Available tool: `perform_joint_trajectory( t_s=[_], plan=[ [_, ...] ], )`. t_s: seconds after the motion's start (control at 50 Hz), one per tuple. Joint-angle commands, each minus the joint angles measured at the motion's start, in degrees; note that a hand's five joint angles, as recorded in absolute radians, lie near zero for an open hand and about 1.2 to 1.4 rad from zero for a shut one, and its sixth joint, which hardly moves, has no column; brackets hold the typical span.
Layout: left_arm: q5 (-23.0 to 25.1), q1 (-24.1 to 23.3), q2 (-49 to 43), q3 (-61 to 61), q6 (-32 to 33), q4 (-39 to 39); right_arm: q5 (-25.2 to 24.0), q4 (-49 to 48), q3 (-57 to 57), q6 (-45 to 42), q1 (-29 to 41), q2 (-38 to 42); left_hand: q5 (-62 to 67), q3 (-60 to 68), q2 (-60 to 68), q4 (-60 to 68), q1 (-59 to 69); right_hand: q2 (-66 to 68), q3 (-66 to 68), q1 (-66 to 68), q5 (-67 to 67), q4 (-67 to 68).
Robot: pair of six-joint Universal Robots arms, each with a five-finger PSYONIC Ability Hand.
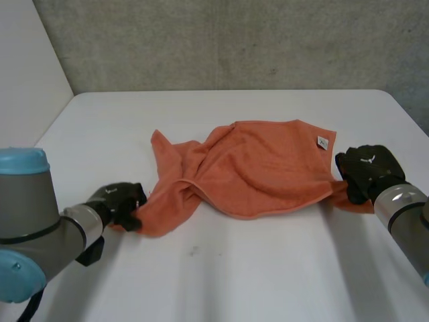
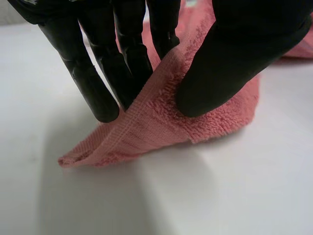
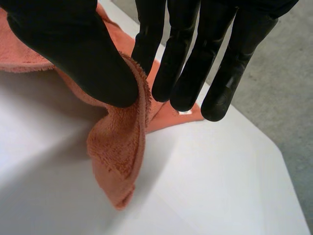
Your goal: Fold the laundry
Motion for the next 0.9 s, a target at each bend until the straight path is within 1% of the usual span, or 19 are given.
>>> perform_joint_trajectory(
  t_s=[0.02, 0.08, 0.12, 0.14, 0.2, 0.28, 0.34, 0.42, 0.44, 0.52, 0.58, 0.62, 0.66, 0.68, 0.74, 0.8, 0.82, 0.84, 0.9],
  plan=[
    [-2.1, 1.5, 11.8, 2.4, 0.1, -0.4, -0.3, 10.4, -5.8, -4.7, -1.2, -9.6, 14.8, 14.1, 13.8, 13.6, 15.9, 12.7, 12.0, 24.6, 13.7, 11.9],
    [-2.0, 4.1, 19.9, 2.8, 1.2, -0.4, -0.5, 18.2, -10.5, -7.8, -4.8, -12.8, 14.8, 14.1, 13.8, 13.6, 15.9, 12.7, 12.0, 24.6, 13.7, 11.9],
    [-1.9, 5.0, 22.0, 3.0, 1.7, -0.5, -1.0, 24.3, -14.2, -10.2, -7.0, -14.7, 14.8, 14.1, 13.8, 13.6, 15.9, 12.7, 12.0, 24.6, 13.7, 11.9],
    [-1.4, 7.8, 27.8, 3.4, 4.3, -0.9, -1.0, 24.4, -14.2, -10.2, -7.1, -14.7, 14.8, 14.1, 13.8, 13.6, 15.9, 12.7, 12.0, 24.6, 13.7, 11.9],
    [-0.5, 10.6, 33.1, 4.1, 8.8, -2.3, -1.1, 32.9, -20.6, -13.0, -8.7, -16.5, 14.8, 14.1, 13.8, 13.6, 15.9, 12.7, 12.0, 24.6, 13.7, 11.9],
    [2.3, 11.3, 34.3, 3.9, 13.5, -5.2, -1.9, 38.9, -24.4, -14.9, -8.6, -16.7, 14.8, 14.1, 13.8, 13.6, 15.9, 12.7, 12.0, 24.6, 13.7, 11.9],
    [3.5, 11.0, 33.8, 3.3, 15.7, -6.5, -2.3, 41.5, -24.6, -16.9, -8.5, -16.5, 14.8, 14.1, 13.8, 13.6, 15.9, 12.7, 12.0, 24.6, 13.7, 11.9],
    [3.7, 10.9, 29.6, 2.7, 18.0, -7.3, -2.4, 42.7, -22.8, -19.3, -8.2, -14.4, 14.8, 14.1, 13.8, 13.6, 15.9, 12.7, 12.0, 24.6, 13.7, 11.9],
    [3.6, 11.0, 24.8, 2.6, 19.7, -7.6, -2.1, 42.7, -21.5, -21.0, -7.9, -10.6, 14.8, 14.1, 13.8, 13.6, 15.9, 12.7, 12.0, 24.6, 13.7, 11.9],
    [3.4, 10.9, 17.3, 3.7, 22.1, -7.6, -1.2, 42.5, -21.8, -21.7, -7.3, -3.1, 14.8, 14.1, 13.8, 13.6, 15.9, 12.7, 12.0, 24.6, 13.7, 11.9],
    [3.0, 10.8, 12.5, 5.3, 23.2, -7.6, -0.5, 41.8, -22.8, -21.8, -6.5, 0.2, 14.8, 14.1, 13.8, 13.6, 15.9, 12.7, 12.0, 24.6, 13.7, 11.9],
    [1.5, 10.2, 7.8, 8.6, 24.4, -7.7, 0.2, 40.4, -24.9, -21.8, -5.5, 3.2, 14.8, 14.1, 13.8, 13.6, 15.9, 12.7, 12.0, 24.6, 13.7, 11.9],
    [0.9, 9.8, 6.2, 9.8, 24.8, -7.7, 0.9, 39.3, -26.9, -21.7, -4.7, 5.5, 14.8, 14.1, 13.8, 13.6, 15.9, 12.7, 12.0, 24.6, 13.7, 11.9],
    [-1.6, 8.2, 1.8, 14.7, 25.9, -7.8, 1.8, 38.3, -29.3, -21.6, -3.8, 8.0, 14.8, 14.1, 13.8, 13.6, 15.9, 12.7, 12.0, 24.6, 13.7, 11.9],
    [-4.0, 6.4, -2.2, 21.1, 27.4, -7.8, 4.0, 37.1, -34.3, -21.7, -2.6, 11.7, 14.8, 14.1, 13.8, 13.6, 15.9, 12.7, 12.0, 24.6, 13.7, 11.9],
    [-6.7, 4.1, -5.4, 31.3, 30.4, -7.6, 7.8, 35.2, -44.1, -21.5, -0.8, 15.5, 14.8, 14.1, 13.8, 13.6, 15.9, 12.7, 12.0, 24.6, 13.7, 11.9],
    [-7.0, 3.8, -5.6, 33.8, 31.2, -7.4, 7.8, 35.2, -44.2, -21.5, -0.8, 15.5, 14.8, 14.1, 13.8, 13.6, 15.9, 12.7, 12.0, 24.6, 13.7, 11.9],
    [-7.5, 3.4, -5.7, 38.8, 32.3, -6.6, 10.9, 32.6, -53.6, -21.3, -0.1, 17.4, 14.8, 14.1, 13.8, 13.6, 15.9, 12.7, 12.0, 24.6, 13.7, 11.9],
    [-7.4, 3.1, -5.3, 46.2, 32.7, -2.1, 13.1, 28.0, -62.9, -20.8, 0.7, 17.7, 14.8, 14.1, 13.8, 13.6, 15.9, 12.7, 12.0, 24.6, 13.7, 11.9]
  ],
)
